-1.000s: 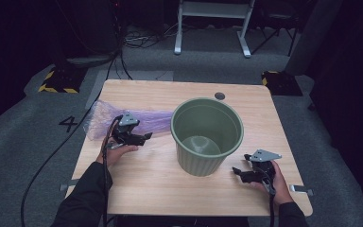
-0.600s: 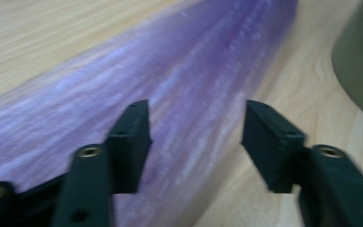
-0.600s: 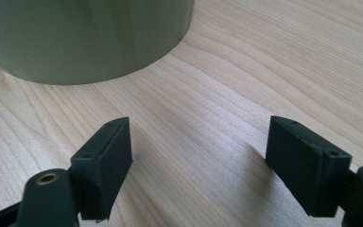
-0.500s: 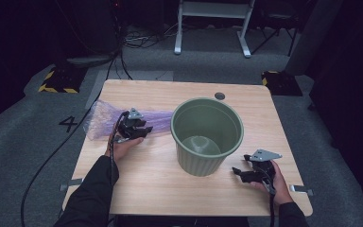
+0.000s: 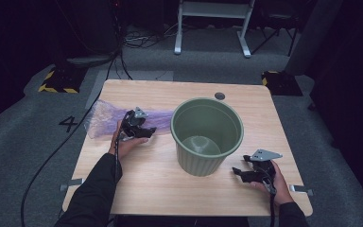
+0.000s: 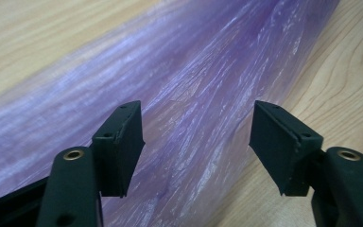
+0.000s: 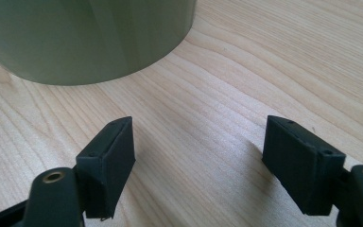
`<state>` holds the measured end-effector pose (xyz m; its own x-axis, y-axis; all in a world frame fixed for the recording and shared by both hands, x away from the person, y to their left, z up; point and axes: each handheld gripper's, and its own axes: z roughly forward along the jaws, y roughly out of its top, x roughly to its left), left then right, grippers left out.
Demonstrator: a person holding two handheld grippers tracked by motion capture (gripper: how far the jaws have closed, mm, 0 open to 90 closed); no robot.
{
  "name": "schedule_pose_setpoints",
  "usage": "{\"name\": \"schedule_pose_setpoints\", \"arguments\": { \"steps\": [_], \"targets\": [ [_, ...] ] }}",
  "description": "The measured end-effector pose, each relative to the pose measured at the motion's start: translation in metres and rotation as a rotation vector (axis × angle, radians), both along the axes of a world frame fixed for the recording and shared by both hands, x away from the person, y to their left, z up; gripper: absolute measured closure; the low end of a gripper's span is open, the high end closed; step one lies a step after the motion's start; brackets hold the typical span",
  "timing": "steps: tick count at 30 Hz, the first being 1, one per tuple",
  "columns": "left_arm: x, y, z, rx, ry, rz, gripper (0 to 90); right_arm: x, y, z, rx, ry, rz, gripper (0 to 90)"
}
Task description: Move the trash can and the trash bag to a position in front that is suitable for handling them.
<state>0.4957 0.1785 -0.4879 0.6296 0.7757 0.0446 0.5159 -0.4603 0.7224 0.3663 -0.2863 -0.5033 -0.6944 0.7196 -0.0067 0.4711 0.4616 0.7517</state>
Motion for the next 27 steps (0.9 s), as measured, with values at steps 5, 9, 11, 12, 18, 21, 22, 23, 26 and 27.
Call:
{"name": "schedule_pose_setpoints", "arguments": {
  "steps": [5,9,11,12,18,21,22,23,26,27],
  "targets": [
    [0.003,-0.001,-0.006,0.008,0.037,-0.010,63.9,0.000,0.000,0.000,0.001,0.003,-0.001,25.9],
    [0.001,0.001,-0.006,-0.002,0.055,-0.025,72.2,0.000,0.000,0.000,0.002,0.003,-0.001,25.9],
    [-0.001,0.001,-0.005,0.000,0.063,-0.035,73.8,0.000,0.000,0.000,0.002,0.004,-0.001,25.9],
    [-0.002,0.002,-0.005,0.006,0.068,-0.043,76.9,0.000,0.000,0.000,0.002,0.004,-0.001,25.8],
    [-0.023,0.003,-0.006,0.001,0.060,-0.089,79.8,0.000,0.000,0.000,0.003,0.006,0.001,25.2],
    [-0.032,0.003,-0.005,-0.017,0.079,-0.112,80.5,0.000,0.000,0.000,0.004,0.009,0.001,25.1],
    [-0.032,0.003,-0.005,-0.017,0.079,-0.112,80.6,0.000,0.000,0.000,0.004,0.008,0.000,24.9],
    [-0.034,0.002,-0.005,-0.016,0.081,-0.122,80.6,0.000,0.000,0.000,0.004,0.008,0.000,24.9],
    [-0.043,0.000,-0.004,0.025,0.063,-0.144,81.2,0.001,0.000,0.000,0.003,0.008,0.001,24.8],
    [-0.049,-0.001,-0.004,0.025,0.061,-0.157,81.2,0.001,0.000,0.000,0.003,0.007,0.001,24.8]
  ]
}}
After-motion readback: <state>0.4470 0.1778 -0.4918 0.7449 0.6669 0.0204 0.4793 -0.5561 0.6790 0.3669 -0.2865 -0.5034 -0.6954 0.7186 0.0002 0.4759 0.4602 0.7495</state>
